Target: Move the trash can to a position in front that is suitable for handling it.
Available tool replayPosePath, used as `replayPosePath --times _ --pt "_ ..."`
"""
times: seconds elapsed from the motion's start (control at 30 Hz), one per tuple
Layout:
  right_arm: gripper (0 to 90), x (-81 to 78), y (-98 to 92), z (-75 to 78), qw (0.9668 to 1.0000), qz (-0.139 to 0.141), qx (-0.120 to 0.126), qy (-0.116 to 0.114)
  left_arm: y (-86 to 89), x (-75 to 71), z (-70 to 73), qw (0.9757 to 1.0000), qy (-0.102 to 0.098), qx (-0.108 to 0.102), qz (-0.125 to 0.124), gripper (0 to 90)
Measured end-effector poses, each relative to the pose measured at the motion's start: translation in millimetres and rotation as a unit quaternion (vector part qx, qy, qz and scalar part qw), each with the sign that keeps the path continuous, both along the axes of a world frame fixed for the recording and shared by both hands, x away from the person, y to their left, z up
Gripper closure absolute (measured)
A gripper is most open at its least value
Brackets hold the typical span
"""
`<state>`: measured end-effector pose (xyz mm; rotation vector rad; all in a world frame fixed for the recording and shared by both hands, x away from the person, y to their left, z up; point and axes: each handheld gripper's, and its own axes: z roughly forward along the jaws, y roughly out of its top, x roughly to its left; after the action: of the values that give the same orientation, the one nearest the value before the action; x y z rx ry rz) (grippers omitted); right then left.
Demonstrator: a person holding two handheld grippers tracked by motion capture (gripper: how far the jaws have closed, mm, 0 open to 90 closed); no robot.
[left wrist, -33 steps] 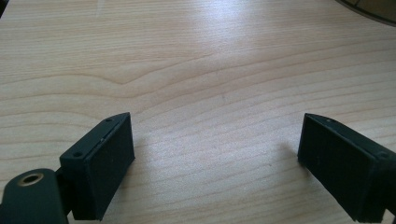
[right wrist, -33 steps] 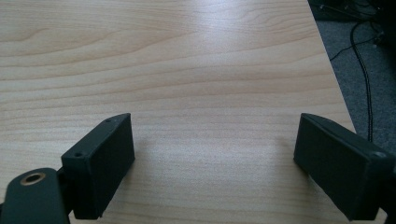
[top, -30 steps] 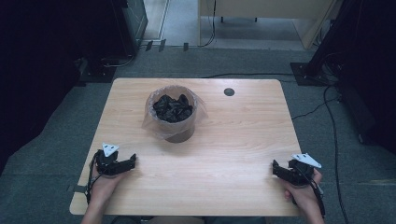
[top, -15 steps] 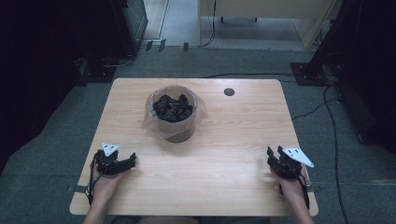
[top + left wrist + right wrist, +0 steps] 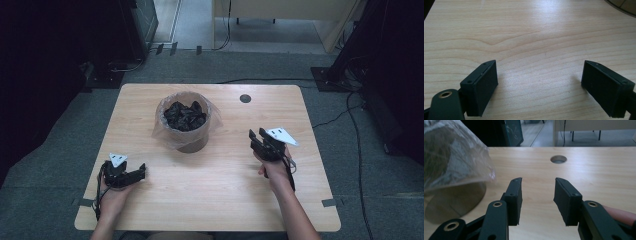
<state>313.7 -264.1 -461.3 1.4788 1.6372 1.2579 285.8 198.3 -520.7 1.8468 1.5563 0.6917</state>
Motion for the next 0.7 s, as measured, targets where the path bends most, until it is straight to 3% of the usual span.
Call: replayPosePath --times 0.17,0.3,0.37,0.43,0.5,0.6,0.7 --pt "64.4 32.9 20.9 0.7 0.9997 -0.004 0.025 -0.003 -0.1 -0.1 0.1 1.0 -0.001 0.0 0.002 13.6" --pt "77.9 58.7 34.1 -1.2 0.9991 0.009 0.04 -0.007 0.1 -0.3 0.2 1.0 -0.001 0.0 0.004 14.5" --pt "82.1 71.0 40.4 -2.0 0.9982 0.018 0.057 -0.009 0.3 -0.5 0.3 1.0 -0.002 -0.002 0.006 15.5" --pt "84.3 82.3 48.2 -2.0 0.998 0.02 0.058 -0.016 0.2 -1.8 0.6 1.0 -0.009 -0.003 0.003 16.8" --pt "83.7 92.0 56.9 -2.1 0.9975 0.026 0.053 -0.039 0.8 -4.7 1.6 0.9996 -0.02 -0.016 -0.012 40.0" --pt "83.7 104.4 71.4 -0.1 0.9982 0.034 0.021 -0.045 -3.2 -3.9 1.9 0.9992 -0.022 -0.01 -0.031 43.7" --pt "84.3 114.1 81.2 -1.2 0.9977 0.043 0.044 -0.026 -6.1 -1.1 6.5 0.9987 -0.031 -0.009 -0.04 42.2"
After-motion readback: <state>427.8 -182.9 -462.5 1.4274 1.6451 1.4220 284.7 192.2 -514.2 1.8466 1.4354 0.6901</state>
